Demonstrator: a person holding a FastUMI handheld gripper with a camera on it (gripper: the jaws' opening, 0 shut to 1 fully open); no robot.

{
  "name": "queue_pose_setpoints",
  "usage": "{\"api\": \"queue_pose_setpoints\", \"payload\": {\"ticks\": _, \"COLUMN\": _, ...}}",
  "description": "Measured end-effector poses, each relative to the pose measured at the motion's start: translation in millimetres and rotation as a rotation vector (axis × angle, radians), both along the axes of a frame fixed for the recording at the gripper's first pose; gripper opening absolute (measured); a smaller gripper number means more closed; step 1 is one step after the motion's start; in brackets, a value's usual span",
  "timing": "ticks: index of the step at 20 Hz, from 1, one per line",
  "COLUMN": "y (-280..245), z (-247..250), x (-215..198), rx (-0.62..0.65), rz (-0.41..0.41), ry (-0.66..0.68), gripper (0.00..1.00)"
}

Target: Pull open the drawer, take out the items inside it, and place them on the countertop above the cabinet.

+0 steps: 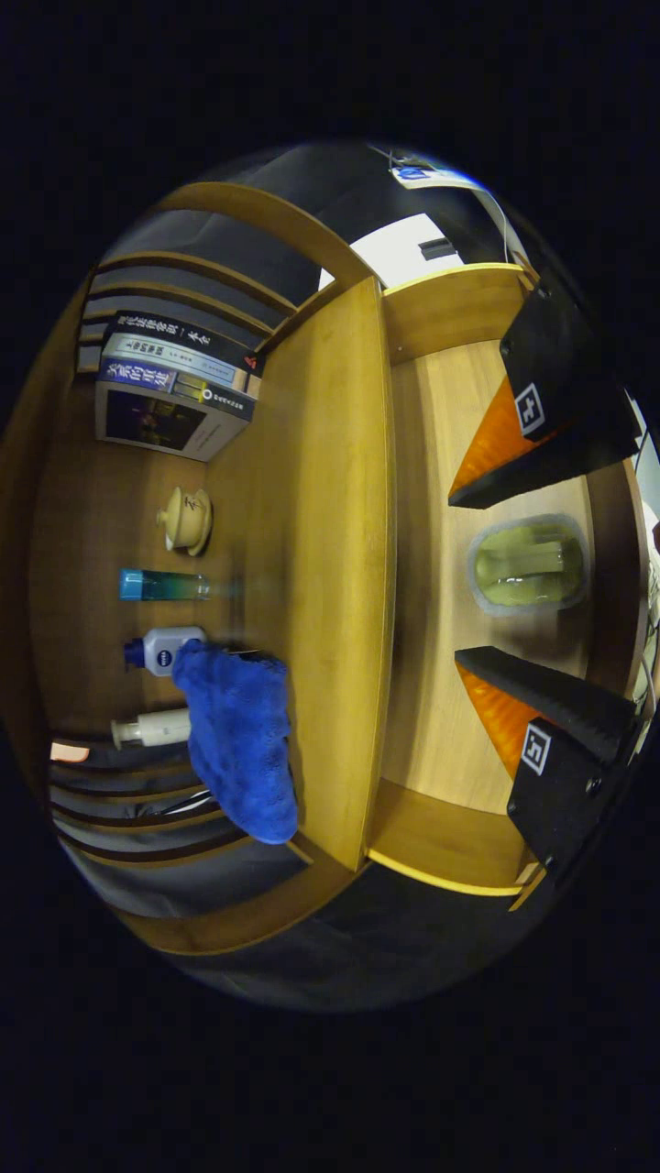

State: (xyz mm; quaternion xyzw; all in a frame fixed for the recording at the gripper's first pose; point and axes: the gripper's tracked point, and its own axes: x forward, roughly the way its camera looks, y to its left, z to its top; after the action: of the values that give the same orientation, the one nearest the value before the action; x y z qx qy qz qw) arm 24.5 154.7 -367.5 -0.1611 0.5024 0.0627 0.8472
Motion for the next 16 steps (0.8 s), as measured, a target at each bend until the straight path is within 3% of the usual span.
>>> {"api": "queue_pose_setpoints", "payload": {"ticks": 9, "y": -18.8, "z": -39.9, "x": -20.9, "rx": -0.060, "rz": -0.039, "ry": 0.174, "gripper": 0.99}}
{"api": "queue_pose_setpoints", "payload": {"ticks": 12, "y": -27.2, "z": -46.9, "x": -28.6, "rx": -0.080, "rz": -0.051, "ry": 0.207, "gripper": 0.90}}
{"api": "queue_pose_setpoints", "payload": {"ticks": 16, "y": -35.7, "z": -53.0, "x": -31.1, "rx": -0.078, "rz": -0.079, "ry": 0.235, "gripper": 0.65}}
